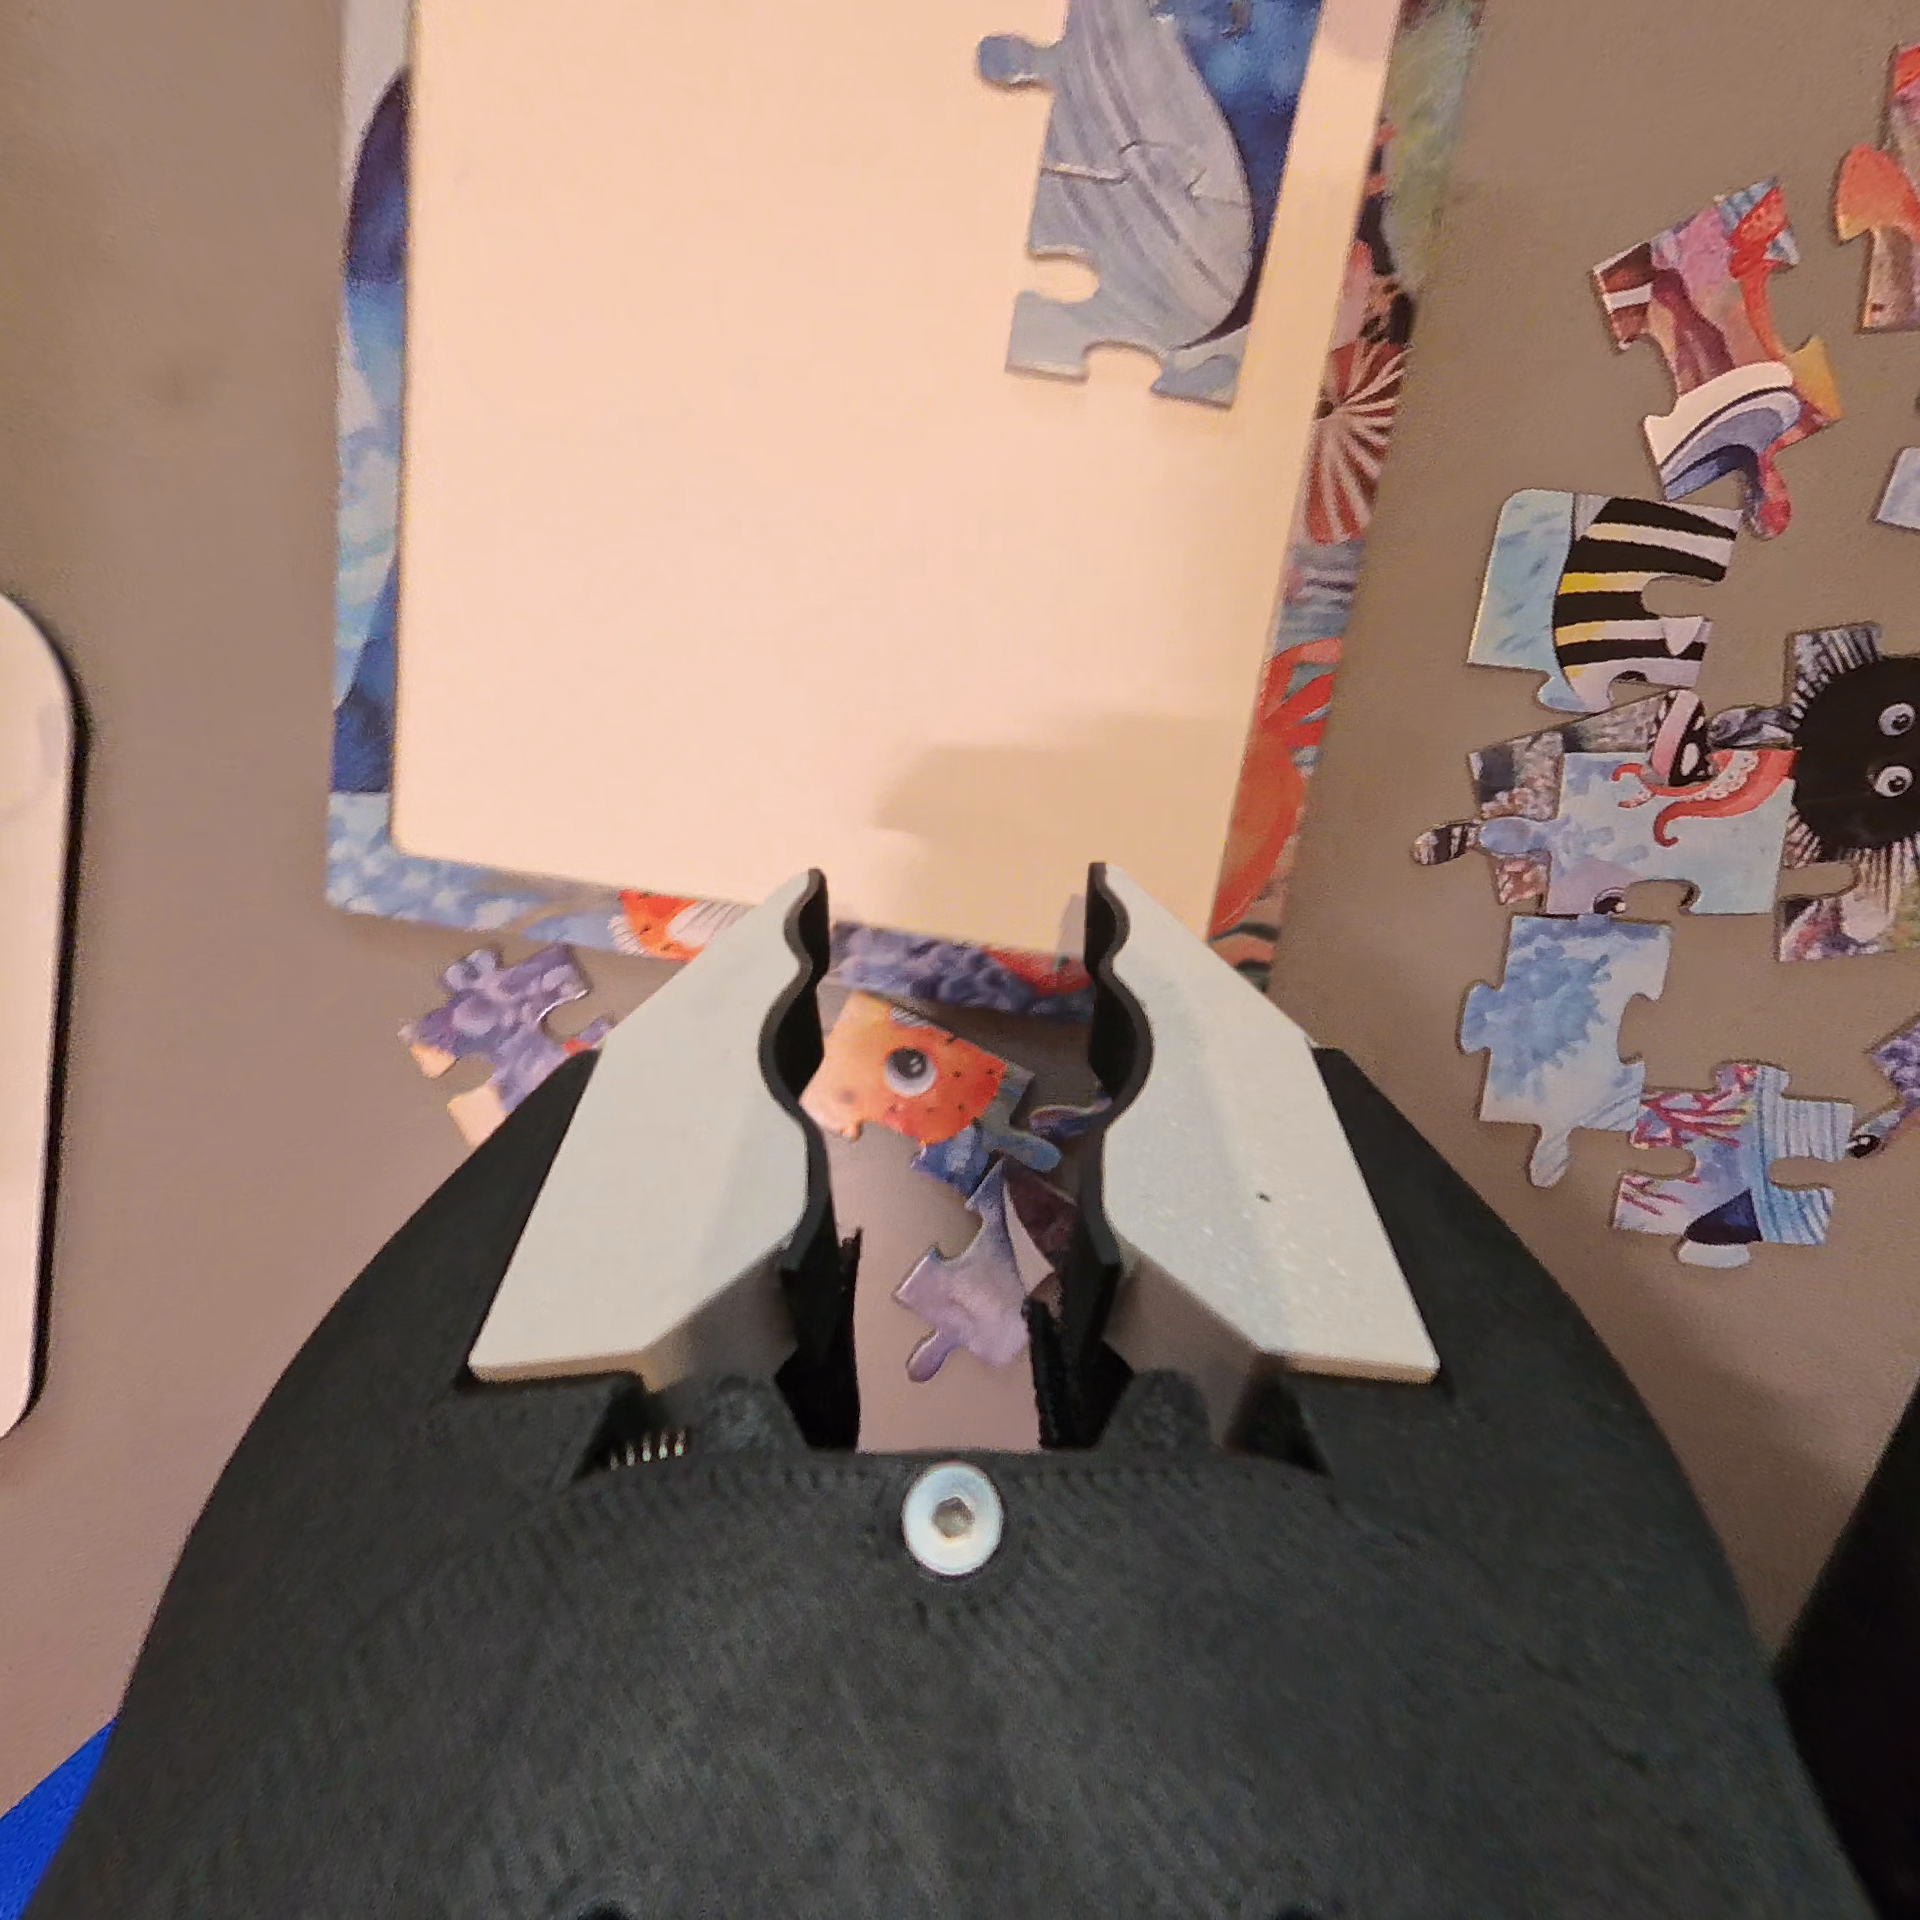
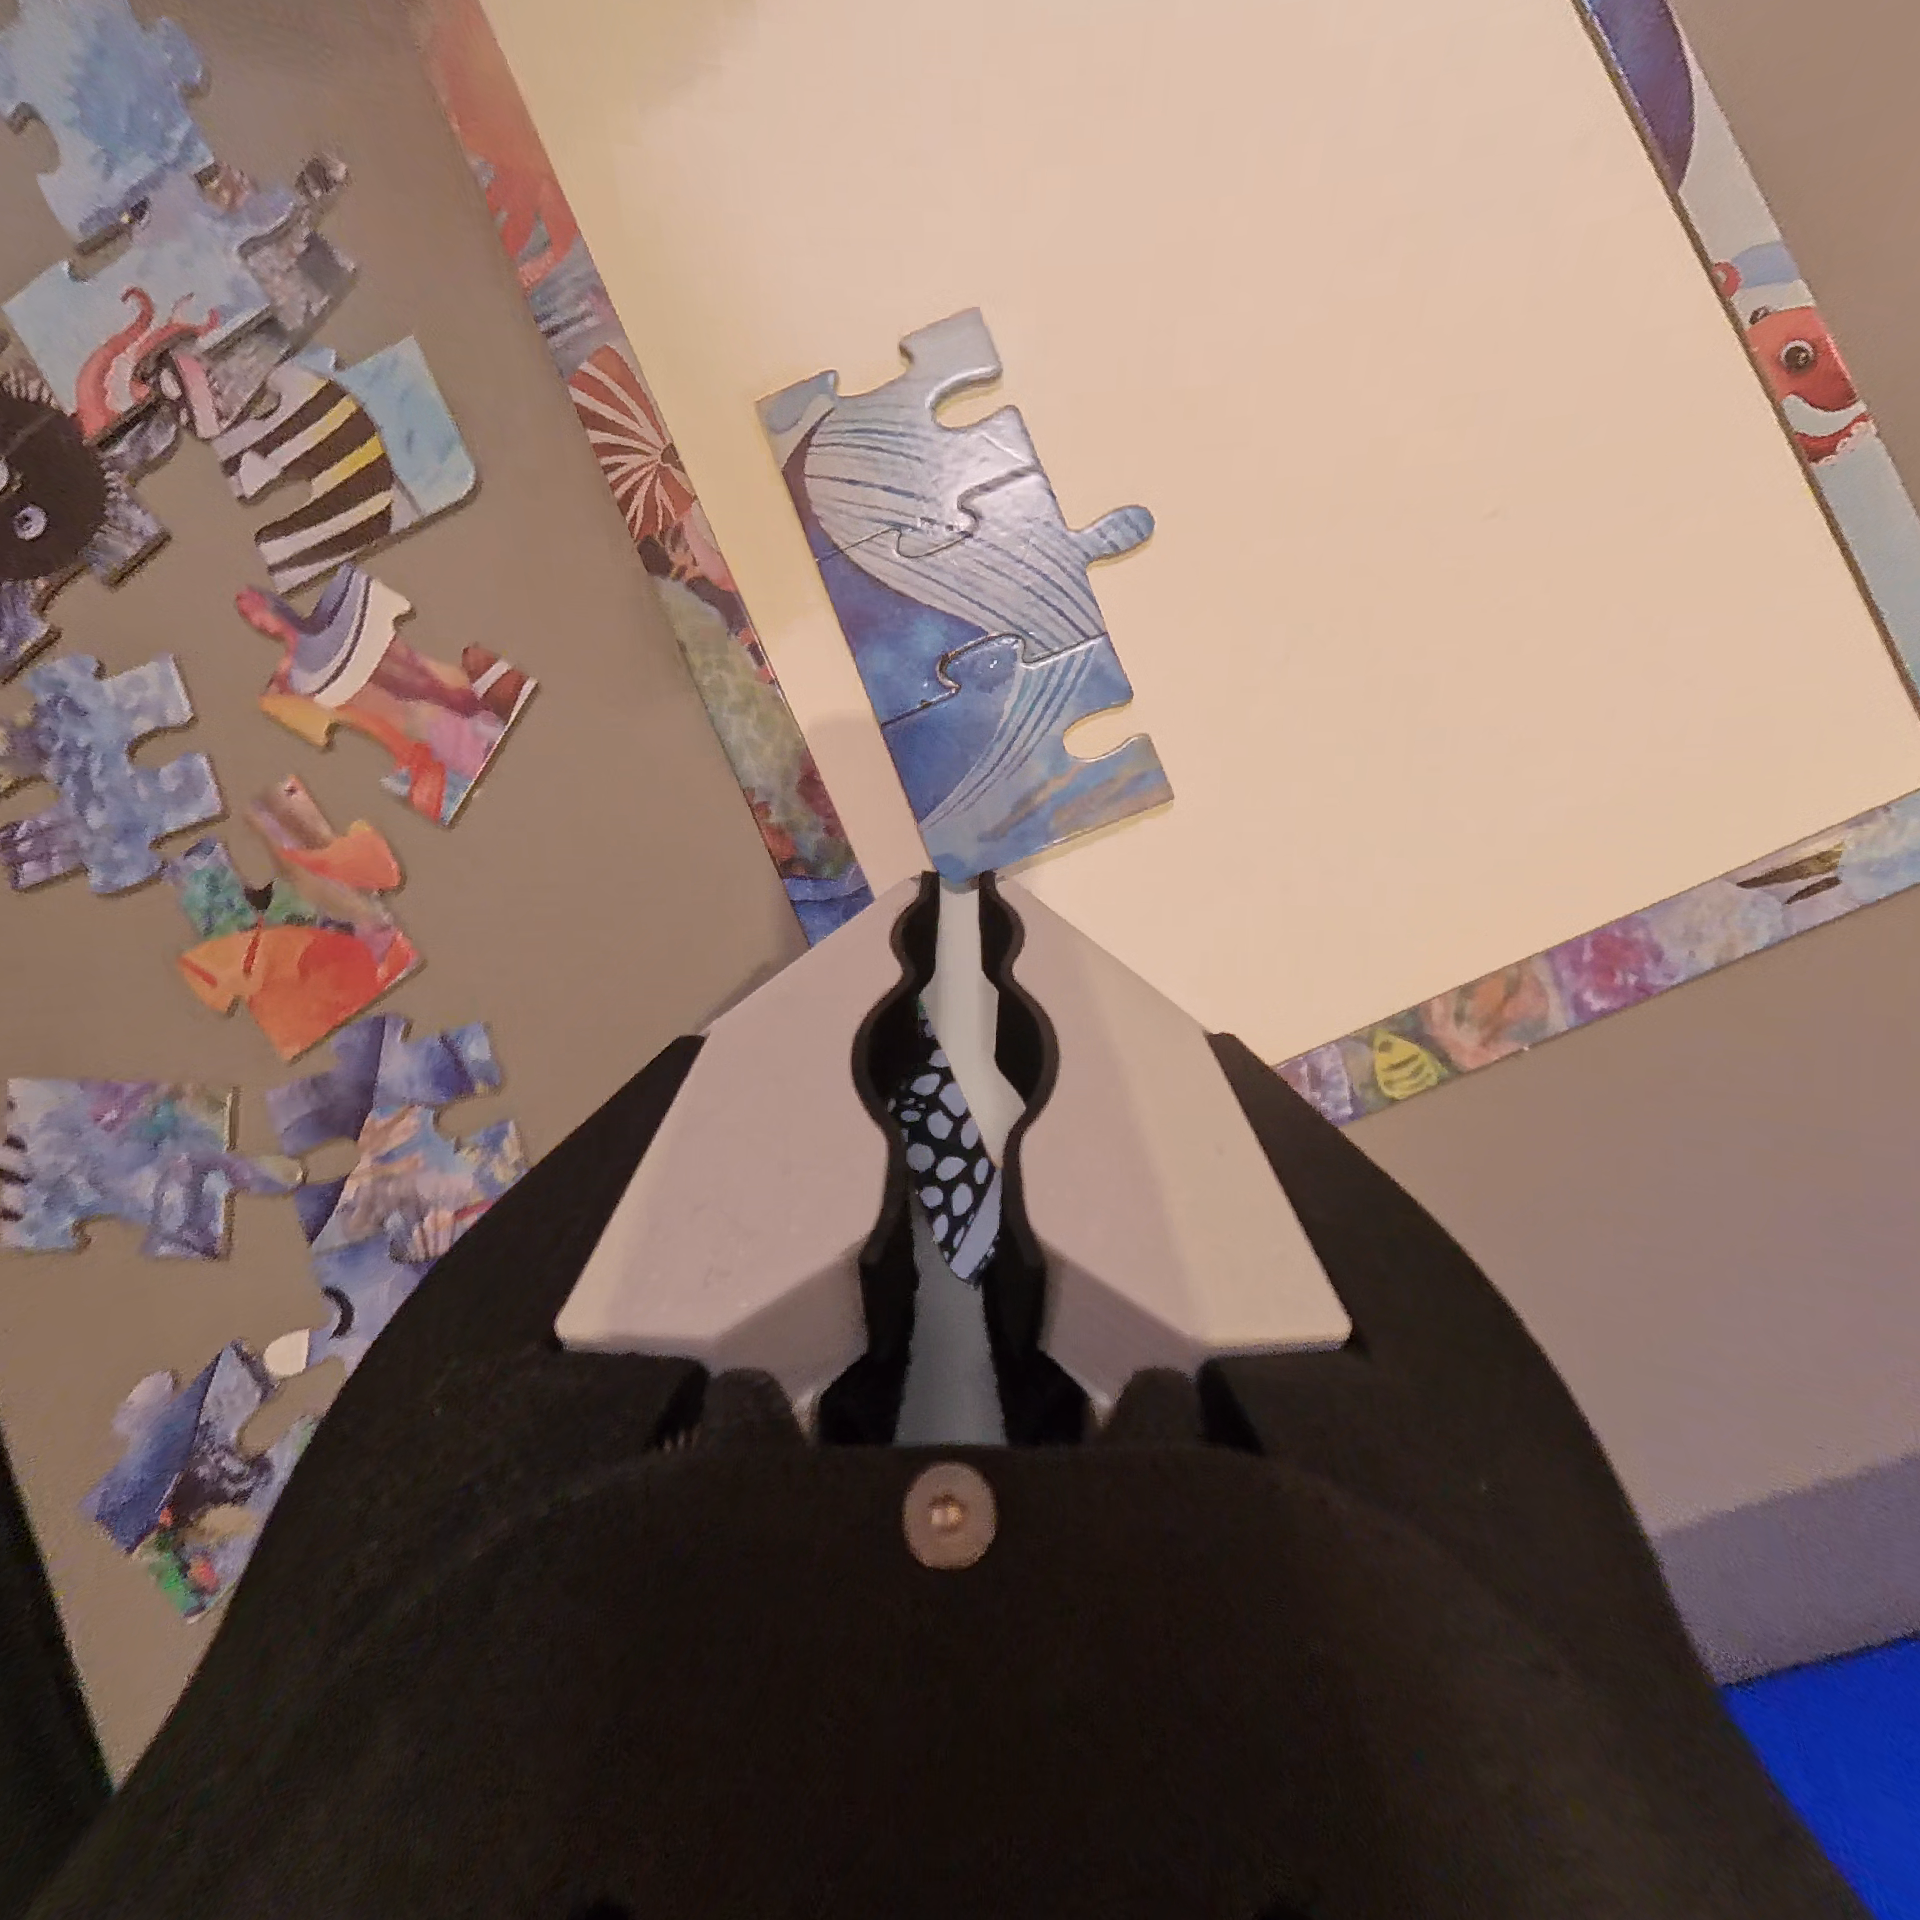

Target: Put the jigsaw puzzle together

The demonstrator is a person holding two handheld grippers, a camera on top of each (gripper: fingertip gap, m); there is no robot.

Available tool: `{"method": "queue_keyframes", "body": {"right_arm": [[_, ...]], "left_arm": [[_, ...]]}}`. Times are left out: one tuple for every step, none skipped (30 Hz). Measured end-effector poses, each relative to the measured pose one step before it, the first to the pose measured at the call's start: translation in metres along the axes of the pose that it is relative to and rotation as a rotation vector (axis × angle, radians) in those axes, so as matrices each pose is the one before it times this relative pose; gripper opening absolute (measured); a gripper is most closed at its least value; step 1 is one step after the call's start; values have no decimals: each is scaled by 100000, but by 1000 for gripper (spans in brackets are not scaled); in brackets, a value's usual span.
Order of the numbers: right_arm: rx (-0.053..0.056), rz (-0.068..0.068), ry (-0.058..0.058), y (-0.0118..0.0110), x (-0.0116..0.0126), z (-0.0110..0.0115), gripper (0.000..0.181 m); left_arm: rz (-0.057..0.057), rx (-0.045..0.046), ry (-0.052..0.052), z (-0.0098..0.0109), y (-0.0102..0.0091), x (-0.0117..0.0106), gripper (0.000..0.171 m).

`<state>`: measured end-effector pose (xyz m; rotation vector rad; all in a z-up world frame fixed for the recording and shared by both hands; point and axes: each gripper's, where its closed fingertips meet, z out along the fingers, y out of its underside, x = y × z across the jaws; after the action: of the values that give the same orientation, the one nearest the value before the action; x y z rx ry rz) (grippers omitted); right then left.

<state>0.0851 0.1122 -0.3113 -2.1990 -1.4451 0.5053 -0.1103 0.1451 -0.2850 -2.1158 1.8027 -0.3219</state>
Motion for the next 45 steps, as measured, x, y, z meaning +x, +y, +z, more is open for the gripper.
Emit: {"method": "queue_keyframes", "body": {"right_arm": [[-785, -766, -304, -378, 294, 244, 4], [-839, -616, -42, -363, 329, 230, 3], [-919, -546, 37, -355, 293, 224, 3], [-1102, -847, -45, -326, 201, 197, 3], [-1222, -1050, 464, -317, 249, 165, 3], [-1244, -1026, 783, -293, 259, 168, 3], [-1122, -823, 479, -277, 210, 151, 4], [-830, -611, 136, -300, 147, 157, 3], [-819, -615, 66, -280, 143, 176, 3], [-645, -593, -131, -267, 130, 175, 2], [-162, -255, -160, -328, 167, 157, 2], [82, 166, -70, -343, 244, 163, 1], [58, 291, -186, -344, 262, 209, 0], [167, -56, -62, -407, 306, 242, 0], [134, -181, 181, -479, 373, 271, 0], [-235, -160, 115, -516, 400, 307, 0], [-104, -237, 253, -630, 446, 333, 0], [-6, -168, 348, -724, 476, 384, 0], [-250, -188, -12, -738, 423, 430, 0], [-46, -204, 179, -814, 452, 422, 0], [-308, -241, 812, -811, 487, 432, 0], [-138, -603, 908, -851, 419, 474, 0], [245, -675, 615, -935, 298, 516, 0], [612, -337, 231, -991, 202, 537, 0], [853, -441, -67, -1020, 97, 555, 0], [1068, -683, 182, -1064, 83, 584, 0], [1416, -640, 278, -1090, 33, 604, 0], [1927, -946, -740, -1095, -183, 587, 0], [2820, -1185, -2478, -1112, -478, 536, 0], [2874, -1209, -2343, -990, -522, 481, 0], [1302, -1642, -1107, -640, -401, 336, 0], [-173, -1244, 569, -298, -188, 46, 0], [-311, -915, 1033, -82, -179, -357, 2], [402, -1168, 571, 86, -327, -703, 3], [-1012, -764, 168, 529, -442, -866, 7], [-2886, -262, -652, 996, -602, -849, 19], [-2545, 696, -448, 1091, -568, -687, 37], [-1406, 1358, -1765, 987, -722, -489, 47], [-628, 1162, -3183, 822, -950, -231, 53], [-117, 1069, -932, 597, -565, 43, 55], [-472, 724, 1321, 476, -163, 252, 57], [-221, 137, 1091, 316, -78, 270, 57], [2297, 1024, 812, -191, 85, 35, 51], [1368, 1023, 1529, -185, 299, 20, 50], [-443, -822, -606, 30, -56, 118, 47]], "left_arm": [[49, -402, 1144, 349, 42, 343, 48], [165, -330, 1179, 422, 29, 352, 48], [-37, -713, 1311, 532, 97, 338, 48], [574, -2152, 1125, 628, 337, 299, 49], [1160, -2351, -64, 539, 408, 121, 50], [-235, 2294, 528, 57, -282, 100, 48], [-643, 1741, 2860, -2, -197, 424, 48], [509, 132, 622, 127, 70, 174, 48], [618, 1038, -632, -2, -115, 4, 47], [113, 464, 497, 13, -41, 139, 44], [703, 553, 692, 6, -21, 171, 41], [69, 555, 322, -3, -8, 42, 40], [82, 683, 53, -6, 1, 1, 41], [152, 496, -140, 1, 8, 11, 40], [-79, 364, 36, -1, -15, 47, 40], [131, 460, -48, 5, -23, 70, 39], [353, 382, 334, 6, -25, 159, 36], [506, 437, 571, 14, -59, 235, 32], [250, 714, 217, 30, -72, 161, 30], [172, 762, 141, 26, -44, 102, 28], [-88, 656, 9, 5, -8, 40, 28], [-189, 698, -7, -10, -4, 13, 27], [-4, 678, -45, 1, -5, 5, 27], [295, 499, -127, -12, 2, 15, 28], [145, 344, 238, 9, -18, 60, 27], [326, 263, 300, 13, -23, 68, 26], [314, 607, 226, 20, -81, 69, 25], [361, 532, 532, 36, -46, 117, 23], [-76, 1300, 426, 70, -146, 82, 23], [105, 1208, -156, 45, -118, 27, 23], [229, 383, -185, 22, 22, 63, 23], [650, 735, -256, -20, -50, 95, 21], [995, 451, -26, -30, 36, 190, 19], [38, 526, -506, -65, 64, 108, 21], [-326, -84, 207, -145, 206, 189, 24], [-415, -789, 711, -214, 316, 264, 28], [172, -301, -262, -247, 177, 162, 29], [102, 615, -199, -215, -51, 182, 30], [-603, 874, 1973, -60, -173, 471, 31], [-247, 74, 374, 120, -106, 225, 32], [776, -1231, -1053, 297, 83, 9, 31], [1125, -177, -1360, 193, -13, -48, 28], [-446, -295, 392, 77, 54, 106, 28], [-405, 1041, -39, 16, -53, -3, 25], [14, 1010, -174, 3, 7, 5, 25]]}}
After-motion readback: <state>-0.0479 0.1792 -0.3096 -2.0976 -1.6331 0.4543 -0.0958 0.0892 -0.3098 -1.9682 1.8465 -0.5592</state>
